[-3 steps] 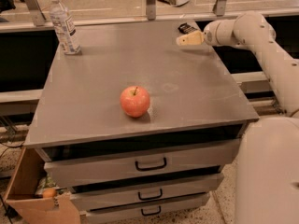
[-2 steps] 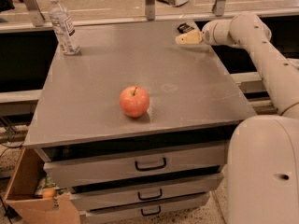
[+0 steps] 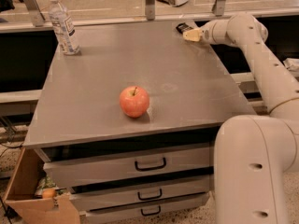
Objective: Move rxbar chocolate near apple
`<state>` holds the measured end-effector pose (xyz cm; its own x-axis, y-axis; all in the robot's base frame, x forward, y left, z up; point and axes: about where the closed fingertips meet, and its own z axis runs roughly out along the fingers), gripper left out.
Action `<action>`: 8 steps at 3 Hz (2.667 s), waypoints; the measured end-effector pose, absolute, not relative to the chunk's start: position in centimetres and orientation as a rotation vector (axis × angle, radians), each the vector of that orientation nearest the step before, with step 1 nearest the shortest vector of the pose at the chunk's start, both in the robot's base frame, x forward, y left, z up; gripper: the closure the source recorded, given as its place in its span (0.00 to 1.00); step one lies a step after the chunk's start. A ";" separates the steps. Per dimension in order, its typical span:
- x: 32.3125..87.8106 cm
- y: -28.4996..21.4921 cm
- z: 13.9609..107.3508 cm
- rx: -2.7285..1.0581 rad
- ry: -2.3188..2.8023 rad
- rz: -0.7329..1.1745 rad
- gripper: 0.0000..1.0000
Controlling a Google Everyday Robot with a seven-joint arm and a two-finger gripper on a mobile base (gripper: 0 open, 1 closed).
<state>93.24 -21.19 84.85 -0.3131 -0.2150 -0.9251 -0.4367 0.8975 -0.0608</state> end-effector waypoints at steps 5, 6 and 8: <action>85.2 -19.9 91.7 -0.618 1.904 0.385 1.00; 81.5 -19.4 93.0 -0.678 1.921 0.443 1.00; 71.8 -18.3 91.2 -0.802 2.011 0.660 1.00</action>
Offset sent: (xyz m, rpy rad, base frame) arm -0.0102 -0.0178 0.0319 0.0061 0.0138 0.0065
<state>71.76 -18.32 91.24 -0.4328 -0.2915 -0.8531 -0.7406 0.6546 0.1520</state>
